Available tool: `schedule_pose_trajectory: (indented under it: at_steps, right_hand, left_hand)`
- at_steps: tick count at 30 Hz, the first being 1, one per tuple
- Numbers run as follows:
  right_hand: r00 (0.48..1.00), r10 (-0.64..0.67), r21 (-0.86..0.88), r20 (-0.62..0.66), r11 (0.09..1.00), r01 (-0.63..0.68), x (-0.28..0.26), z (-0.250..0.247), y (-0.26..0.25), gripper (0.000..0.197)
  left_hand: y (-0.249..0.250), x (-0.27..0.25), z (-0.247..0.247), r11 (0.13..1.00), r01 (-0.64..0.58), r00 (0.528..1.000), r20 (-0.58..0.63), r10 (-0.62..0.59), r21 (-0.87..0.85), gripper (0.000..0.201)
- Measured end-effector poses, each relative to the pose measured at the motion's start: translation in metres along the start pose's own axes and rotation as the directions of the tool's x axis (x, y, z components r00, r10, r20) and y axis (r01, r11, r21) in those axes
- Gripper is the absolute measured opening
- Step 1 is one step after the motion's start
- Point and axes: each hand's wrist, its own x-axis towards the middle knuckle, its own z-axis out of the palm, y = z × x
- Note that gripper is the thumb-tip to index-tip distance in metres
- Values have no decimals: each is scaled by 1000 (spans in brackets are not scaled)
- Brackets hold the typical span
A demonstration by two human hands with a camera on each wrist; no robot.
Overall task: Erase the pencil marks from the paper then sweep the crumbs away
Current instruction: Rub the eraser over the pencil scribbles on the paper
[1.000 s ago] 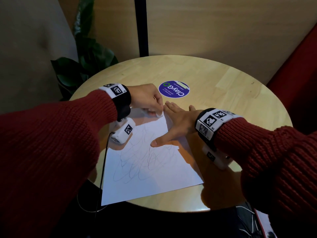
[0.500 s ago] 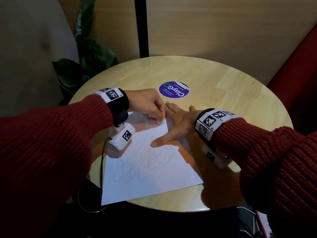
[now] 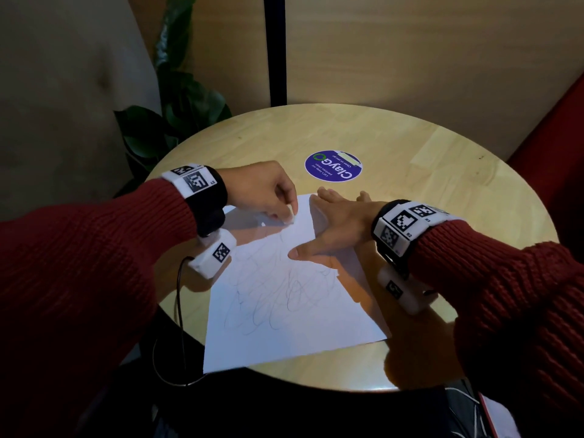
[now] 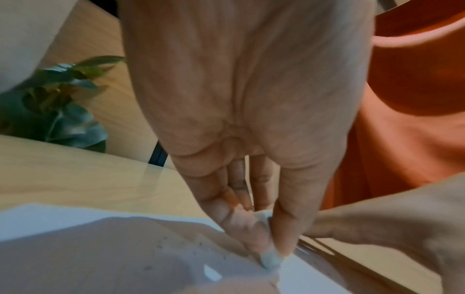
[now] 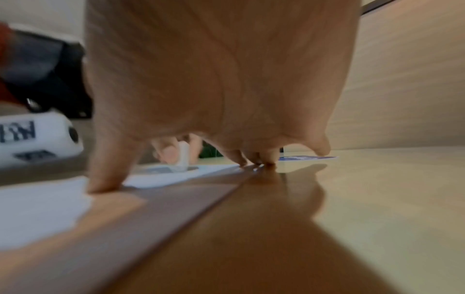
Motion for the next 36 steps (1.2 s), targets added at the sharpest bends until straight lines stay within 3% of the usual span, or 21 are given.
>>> schedule_pose_trajectory:
  at_steps: [3,6,8,11,14,15,18,19,22,23,26,27,30,34,36]
  right_hand:
    - [989,-135,125,-63,982,142,7,-2,-8,105]
    - [982,-190,185,14,965,184,14,1,-9,96]
    - [984,-174,151,38,974,167,14,2,-8,102]
    - [985,-163,82,51,984,158,11,3,-8,116]
    - [983,-178,84,55,981,173,7,2,-13,108]
    - [981,-184,81,59,981,179,6,1,-14,106]
    - [981,-181,66,67,982,176,4,-1,-16,109]
    - [982,-176,68,73,983,171,4,-1,-16,109]
    - [983,-169,71,76,984,163,5,-1,-16,108]
    - [983,-168,74,75,984,163,5,-1,-16,109]
    - [984,-161,75,70,985,156,3,0,-17,112]
    - [985,-159,76,71,985,154,2,0,-17,112]
    - [984,-164,80,65,984,159,2,-1,-17,110]
    - [985,-160,72,65,985,156,7,2,-16,115]
    - [984,-167,68,59,984,163,8,2,-16,113]
  left_hand:
    - [-3,1,0,1000,27,997,-70,-28,-11,5]
    - [3,-8,3,995,29,993,115,-17,-98,8]
    - [0,-7,0,996,32,993,113,-23,-83,8]
    - [-7,-6,-4,1000,29,999,-30,-28,7,5]
    - [-2,-13,2,997,21,986,167,-7,-78,7]
    - [-2,-13,1,996,22,984,178,-6,-90,7]
    - [-9,-9,-4,1000,5,1000,3,-5,-24,2]
    - [-9,-9,-3,1000,5,1000,4,-5,-24,2]
    - [-2,-16,1,998,0,981,193,12,-60,6]
    - [-2,-16,-1,998,5,982,187,5,-55,7]
    - [-9,-11,-6,1000,16,1000,-4,-15,13,2]
    - [-9,-11,-4,1000,15,1000,-3,-15,11,2]
    - [-2,-16,0,999,9,985,173,-2,-37,6]
    - [-10,-11,-8,999,32,999,1,-32,11,5]
    - [-6,-15,-5,1000,12,995,95,-12,0,5]
